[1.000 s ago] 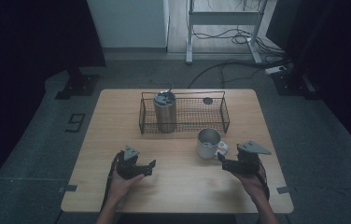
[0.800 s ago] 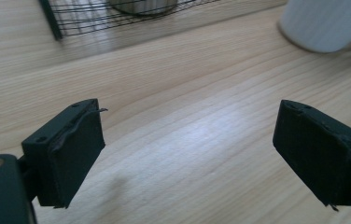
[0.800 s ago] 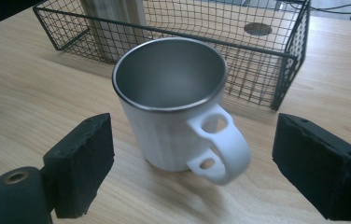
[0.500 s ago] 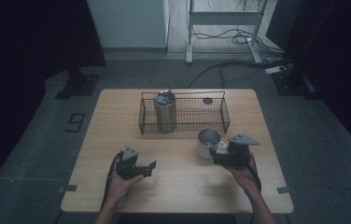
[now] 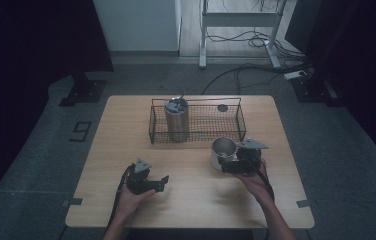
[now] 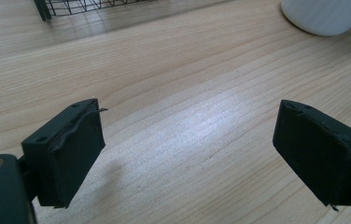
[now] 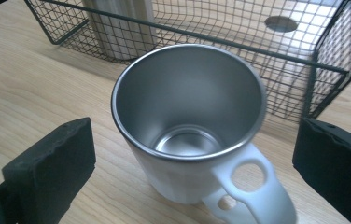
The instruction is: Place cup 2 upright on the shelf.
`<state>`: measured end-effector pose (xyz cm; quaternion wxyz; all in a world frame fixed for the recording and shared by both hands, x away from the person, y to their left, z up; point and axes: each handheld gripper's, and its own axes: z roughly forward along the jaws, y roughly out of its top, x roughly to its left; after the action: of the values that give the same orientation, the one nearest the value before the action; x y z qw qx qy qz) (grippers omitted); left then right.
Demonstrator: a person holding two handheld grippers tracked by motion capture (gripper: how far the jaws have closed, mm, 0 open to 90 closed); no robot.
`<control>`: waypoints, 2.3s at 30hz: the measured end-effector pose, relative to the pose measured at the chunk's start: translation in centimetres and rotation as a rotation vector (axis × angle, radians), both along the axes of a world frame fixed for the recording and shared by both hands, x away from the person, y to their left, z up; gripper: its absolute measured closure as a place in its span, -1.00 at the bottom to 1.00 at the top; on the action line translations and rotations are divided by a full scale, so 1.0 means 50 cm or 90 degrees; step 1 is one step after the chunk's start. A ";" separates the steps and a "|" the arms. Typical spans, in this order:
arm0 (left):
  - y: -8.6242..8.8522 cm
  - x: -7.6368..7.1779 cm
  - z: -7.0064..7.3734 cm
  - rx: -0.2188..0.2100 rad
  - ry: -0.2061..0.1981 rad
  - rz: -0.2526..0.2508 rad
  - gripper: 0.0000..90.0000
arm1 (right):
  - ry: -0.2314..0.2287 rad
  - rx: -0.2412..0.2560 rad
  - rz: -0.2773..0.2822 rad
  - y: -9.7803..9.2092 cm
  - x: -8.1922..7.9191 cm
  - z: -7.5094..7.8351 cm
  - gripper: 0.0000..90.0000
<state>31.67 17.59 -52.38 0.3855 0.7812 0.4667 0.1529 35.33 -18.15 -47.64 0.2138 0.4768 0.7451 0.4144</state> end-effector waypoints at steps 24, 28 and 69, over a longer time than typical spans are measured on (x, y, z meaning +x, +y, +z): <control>0.001 -0.010 -0.007 0.004 -0.025 0.023 -0.70 | 0.040 -0.047 -0.005 0.047 0.055 -0.007 -1.00; 0.000 -0.012 -0.006 0.004 -0.027 0.020 -0.70 | 0.051 -0.064 -0.011 0.053 0.062 -0.015 -0.99; 0.009 -0.010 -0.015 -0.008 -0.008 0.023 -0.69 | 0.052 -0.047 0.010 0.031 0.053 0.002 -0.85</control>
<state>31.16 18.03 -53.14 0.3904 0.7691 0.4793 0.1621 37.96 -16.62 -47.54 0.1973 0.4792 0.7718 0.3684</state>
